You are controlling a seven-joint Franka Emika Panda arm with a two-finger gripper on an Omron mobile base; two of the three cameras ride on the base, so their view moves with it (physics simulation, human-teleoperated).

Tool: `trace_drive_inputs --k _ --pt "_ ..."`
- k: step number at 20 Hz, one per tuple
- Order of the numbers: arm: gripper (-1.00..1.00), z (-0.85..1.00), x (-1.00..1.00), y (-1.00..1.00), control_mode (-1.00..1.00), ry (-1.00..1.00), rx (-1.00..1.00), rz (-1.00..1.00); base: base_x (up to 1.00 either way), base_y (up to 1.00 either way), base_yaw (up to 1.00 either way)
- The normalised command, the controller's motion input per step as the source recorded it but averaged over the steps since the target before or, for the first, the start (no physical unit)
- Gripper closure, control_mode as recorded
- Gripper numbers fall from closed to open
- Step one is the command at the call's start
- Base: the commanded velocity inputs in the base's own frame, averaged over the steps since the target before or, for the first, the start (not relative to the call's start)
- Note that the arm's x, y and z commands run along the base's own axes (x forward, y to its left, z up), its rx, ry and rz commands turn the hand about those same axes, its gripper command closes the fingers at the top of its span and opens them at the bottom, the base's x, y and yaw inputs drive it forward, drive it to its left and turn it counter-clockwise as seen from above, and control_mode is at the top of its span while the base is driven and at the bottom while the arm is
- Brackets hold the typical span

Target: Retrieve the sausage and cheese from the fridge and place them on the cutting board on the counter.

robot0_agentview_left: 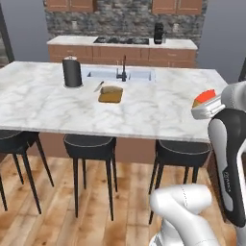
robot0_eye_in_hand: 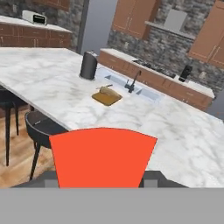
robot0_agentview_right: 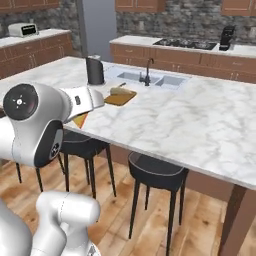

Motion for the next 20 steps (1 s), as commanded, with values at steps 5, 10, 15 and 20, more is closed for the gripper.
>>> trace_drive_inputs --k 5,10,15,20 --pt "1.00 0.00 0.00 0.00 1.00 0.00 0.00 0.00 0.55 0.91 -0.24" --pt "1.00 0.00 0.00 0.00 1.00 0.00 0.00 0.00 0.74 0.55 -0.15" --pt "1.00 0.00 0.00 0.00 1.00 0.00 0.00 0.00 0.84 0.05 -0.10" --pt "1.00 0.00 0.00 0.00 1.00 0.00 0.00 0.00 0.69 0.19 -0.09"
